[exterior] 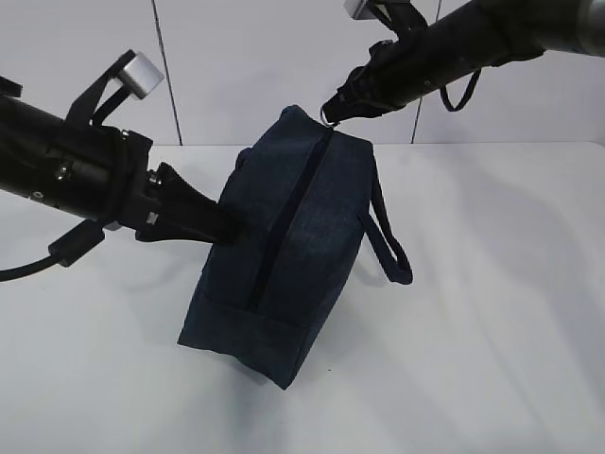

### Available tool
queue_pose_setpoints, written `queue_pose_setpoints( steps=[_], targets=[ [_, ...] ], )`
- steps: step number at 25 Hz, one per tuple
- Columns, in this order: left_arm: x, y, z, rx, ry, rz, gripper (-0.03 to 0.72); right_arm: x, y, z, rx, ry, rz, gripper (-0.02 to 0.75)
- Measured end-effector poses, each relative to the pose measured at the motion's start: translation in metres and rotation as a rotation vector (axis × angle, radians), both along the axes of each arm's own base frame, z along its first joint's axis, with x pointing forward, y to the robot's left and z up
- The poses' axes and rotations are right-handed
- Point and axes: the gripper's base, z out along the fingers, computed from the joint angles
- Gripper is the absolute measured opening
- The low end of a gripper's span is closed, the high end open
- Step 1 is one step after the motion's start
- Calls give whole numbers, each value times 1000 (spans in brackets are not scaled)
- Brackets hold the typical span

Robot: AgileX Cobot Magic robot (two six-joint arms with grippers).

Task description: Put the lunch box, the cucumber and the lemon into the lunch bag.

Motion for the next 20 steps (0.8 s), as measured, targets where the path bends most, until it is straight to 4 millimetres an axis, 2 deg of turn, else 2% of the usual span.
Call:
queue_pose_setpoints(
  steps=[10, 20],
  targets=[
    [0, 1, -1, 16, -12, -8, -4, 13, -23, -30, 264, 132, -13, 8],
    [1, 2, 0, 30, -36, 2, -4, 24, -41, -74, 446, 213, -7, 8]
  ],
)
